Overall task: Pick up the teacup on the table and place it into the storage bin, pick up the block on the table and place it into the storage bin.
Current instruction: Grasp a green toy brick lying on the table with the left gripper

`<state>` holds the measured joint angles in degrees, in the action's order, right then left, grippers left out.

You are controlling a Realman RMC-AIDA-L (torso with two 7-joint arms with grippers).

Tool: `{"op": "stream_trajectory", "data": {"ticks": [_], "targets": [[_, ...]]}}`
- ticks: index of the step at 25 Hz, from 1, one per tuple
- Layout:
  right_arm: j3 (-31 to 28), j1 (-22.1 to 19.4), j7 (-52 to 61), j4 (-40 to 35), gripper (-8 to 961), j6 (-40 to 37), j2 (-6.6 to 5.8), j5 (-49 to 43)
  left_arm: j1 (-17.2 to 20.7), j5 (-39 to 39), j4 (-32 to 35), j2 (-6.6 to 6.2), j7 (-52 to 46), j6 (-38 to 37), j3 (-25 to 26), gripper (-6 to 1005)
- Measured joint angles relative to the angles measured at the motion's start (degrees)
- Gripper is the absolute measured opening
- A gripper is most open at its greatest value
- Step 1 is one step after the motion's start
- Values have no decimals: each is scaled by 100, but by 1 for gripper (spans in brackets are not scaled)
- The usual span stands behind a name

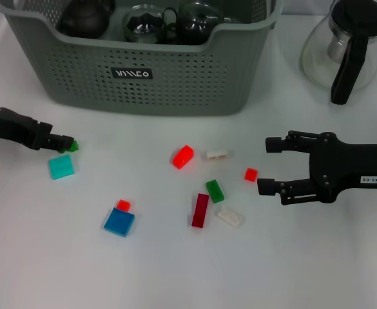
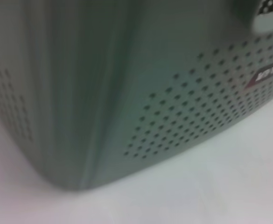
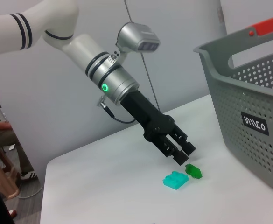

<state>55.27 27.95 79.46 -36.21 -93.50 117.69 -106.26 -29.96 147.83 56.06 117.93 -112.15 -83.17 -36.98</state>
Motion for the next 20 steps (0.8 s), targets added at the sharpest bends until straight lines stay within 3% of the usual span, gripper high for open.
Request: {"op": "stream_trajectory", "data": {"ticks": [20], "targets": [[2,-9,0,0,955,-7,-9,0,-152,63,-285,-32,-403,-119,-89,614]]}}
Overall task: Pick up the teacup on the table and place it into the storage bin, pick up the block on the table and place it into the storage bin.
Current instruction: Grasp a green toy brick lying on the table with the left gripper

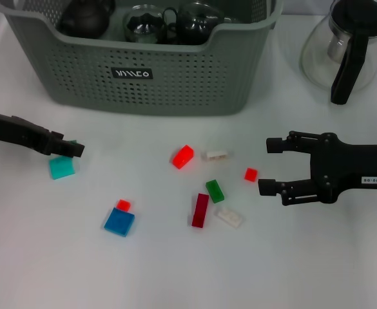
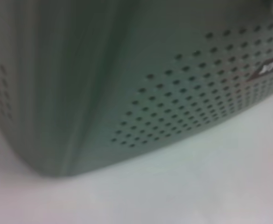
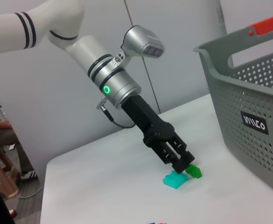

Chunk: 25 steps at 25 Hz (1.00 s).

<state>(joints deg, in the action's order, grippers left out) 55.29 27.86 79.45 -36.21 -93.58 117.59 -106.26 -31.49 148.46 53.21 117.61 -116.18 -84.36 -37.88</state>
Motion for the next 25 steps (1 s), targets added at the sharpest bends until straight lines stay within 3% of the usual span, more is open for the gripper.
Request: {"op": "stream_trajectory", "data": {"ticks": [9,16,20,25], "targets": [[0,-9,0,0,956,-13,-7,0,-6,-47,54,28,164,-594,-177,613],[-1,-23,0,0,956,-2,-13,0,24,-120,235,45,182,-458,-94,613],[-16,-46,0,0,956,-2,-18,0,100,-122,414,87,270,-268,-114,613],[-24,-52,0,6,956,4,-18,0,323,-169,572,237,1178,-94,-94,614]]}}
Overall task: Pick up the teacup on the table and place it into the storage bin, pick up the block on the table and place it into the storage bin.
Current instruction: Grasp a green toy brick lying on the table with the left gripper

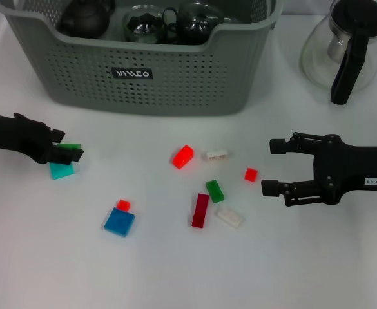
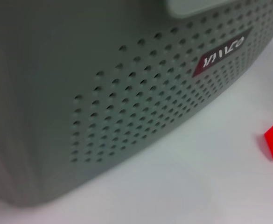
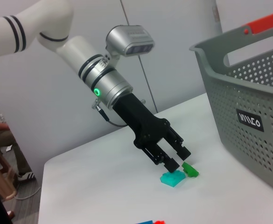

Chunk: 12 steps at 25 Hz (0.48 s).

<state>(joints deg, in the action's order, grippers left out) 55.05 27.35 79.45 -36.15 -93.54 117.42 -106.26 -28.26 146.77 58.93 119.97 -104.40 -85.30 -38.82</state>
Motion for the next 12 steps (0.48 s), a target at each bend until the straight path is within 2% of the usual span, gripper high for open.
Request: {"op": "stream_trajectory", "data": {"ticks": [4,12], "targets": [[-10,4,0,27,956,3,1,0,138,-31,61,70,155,225,-18,613],[2,44,0,37,956,11,1,0,162,-23,35,107,167,400,-40,614]]}}
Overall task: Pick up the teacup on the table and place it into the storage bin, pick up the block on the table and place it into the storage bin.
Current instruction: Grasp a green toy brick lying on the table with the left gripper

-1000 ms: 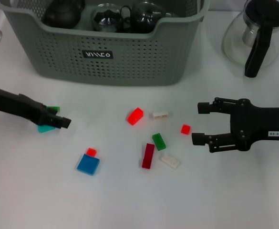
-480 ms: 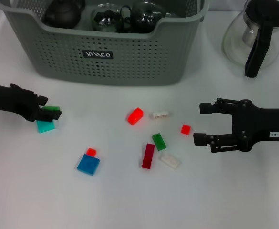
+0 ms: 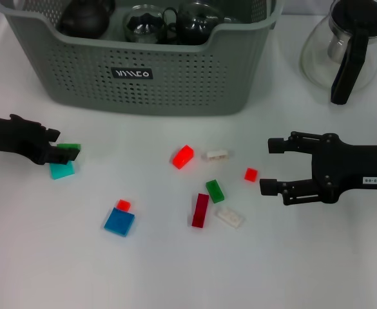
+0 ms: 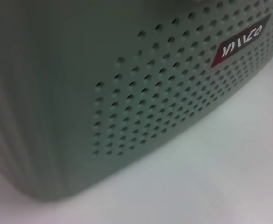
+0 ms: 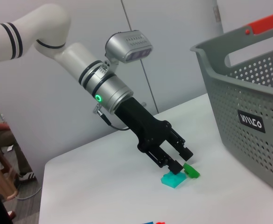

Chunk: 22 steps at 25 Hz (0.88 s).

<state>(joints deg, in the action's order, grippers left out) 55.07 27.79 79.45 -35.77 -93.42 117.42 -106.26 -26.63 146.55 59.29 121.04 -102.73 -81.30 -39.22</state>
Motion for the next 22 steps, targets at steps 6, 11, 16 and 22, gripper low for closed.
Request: {"op": "stream_trajectory", "data": {"ticks": [6,11,16,22], "targets": [[-3,-20,0,0,956,0,0,0,-44,42,-138,15,-14,33,-113,613],[17,-17,-1,0,956,-2,0,0,-46,49,-118,32,-45,-158,-272,613],[20,-10,0,0,955,-9,0,0,-41,57,-15,45,-98,-475,-297,614],[18,5,0,1,955,-10,7,0,1,59,124,71,-120,-396,-281,613]]}}
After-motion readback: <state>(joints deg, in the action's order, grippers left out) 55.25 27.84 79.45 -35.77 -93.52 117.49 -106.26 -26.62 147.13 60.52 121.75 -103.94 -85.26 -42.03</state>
